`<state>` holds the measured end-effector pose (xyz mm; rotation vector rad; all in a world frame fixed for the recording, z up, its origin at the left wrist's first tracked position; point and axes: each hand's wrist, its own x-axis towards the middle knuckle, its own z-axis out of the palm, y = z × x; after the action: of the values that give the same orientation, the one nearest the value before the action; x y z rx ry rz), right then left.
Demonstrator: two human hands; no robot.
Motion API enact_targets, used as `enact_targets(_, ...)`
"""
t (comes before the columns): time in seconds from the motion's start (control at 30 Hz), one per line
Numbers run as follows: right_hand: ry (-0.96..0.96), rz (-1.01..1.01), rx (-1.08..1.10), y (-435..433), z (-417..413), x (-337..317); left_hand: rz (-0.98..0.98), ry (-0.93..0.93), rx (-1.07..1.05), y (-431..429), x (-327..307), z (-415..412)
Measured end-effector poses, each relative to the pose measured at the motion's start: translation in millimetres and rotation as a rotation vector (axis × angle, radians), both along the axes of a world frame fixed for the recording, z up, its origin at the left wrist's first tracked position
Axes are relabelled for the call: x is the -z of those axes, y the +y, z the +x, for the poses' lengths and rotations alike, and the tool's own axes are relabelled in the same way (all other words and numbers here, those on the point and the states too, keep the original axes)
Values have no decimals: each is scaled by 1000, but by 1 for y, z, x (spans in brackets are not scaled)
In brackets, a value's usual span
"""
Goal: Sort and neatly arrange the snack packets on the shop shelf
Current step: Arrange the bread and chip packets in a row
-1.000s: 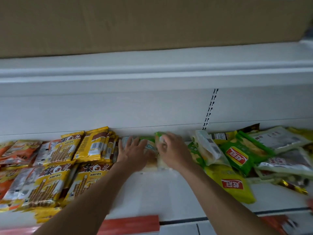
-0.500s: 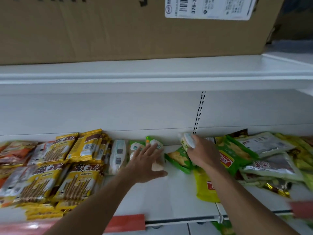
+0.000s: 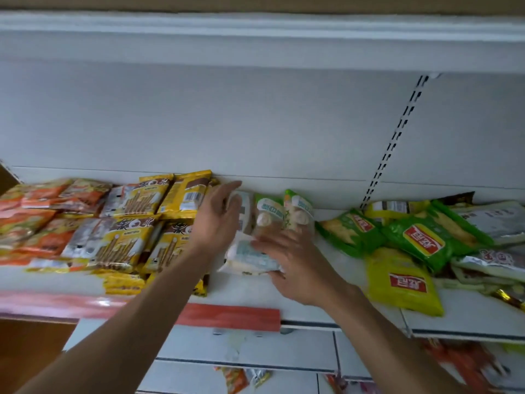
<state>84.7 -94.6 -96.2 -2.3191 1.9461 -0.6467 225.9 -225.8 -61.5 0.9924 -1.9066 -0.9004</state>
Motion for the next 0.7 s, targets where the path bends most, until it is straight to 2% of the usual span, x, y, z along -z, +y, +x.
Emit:
enact_targets(0.1,42,49,-50,-1,16,19,-3,-106,89,8,14,-1)
enact_targets(0.3,-28,-48,-1,-8,28,17,4,-235,147,8,34,-3)
enact_targets(0.37,-136,-182,66,-5,18,13,-9,-243,147,6,38,1)
enact_targets(0.43,-210,-336,256,-6,-2,9,-80,-298,143,5,40,5)
enact_targets(0.5,-173,-239,451,-13,-18,9,-197,-413,179,8,44,4)
enact_targets(0.57,-126,0,508,-23,-19,18,-255,-533,222,9,48,-2)
enact_targets(0.6,-112,54,499,-26,-15,25,-258,-578,229,9,51,-5)
enact_targets(0.7,-120,2,475,-32,-4,40,-265,-676,233,4,61,-9)
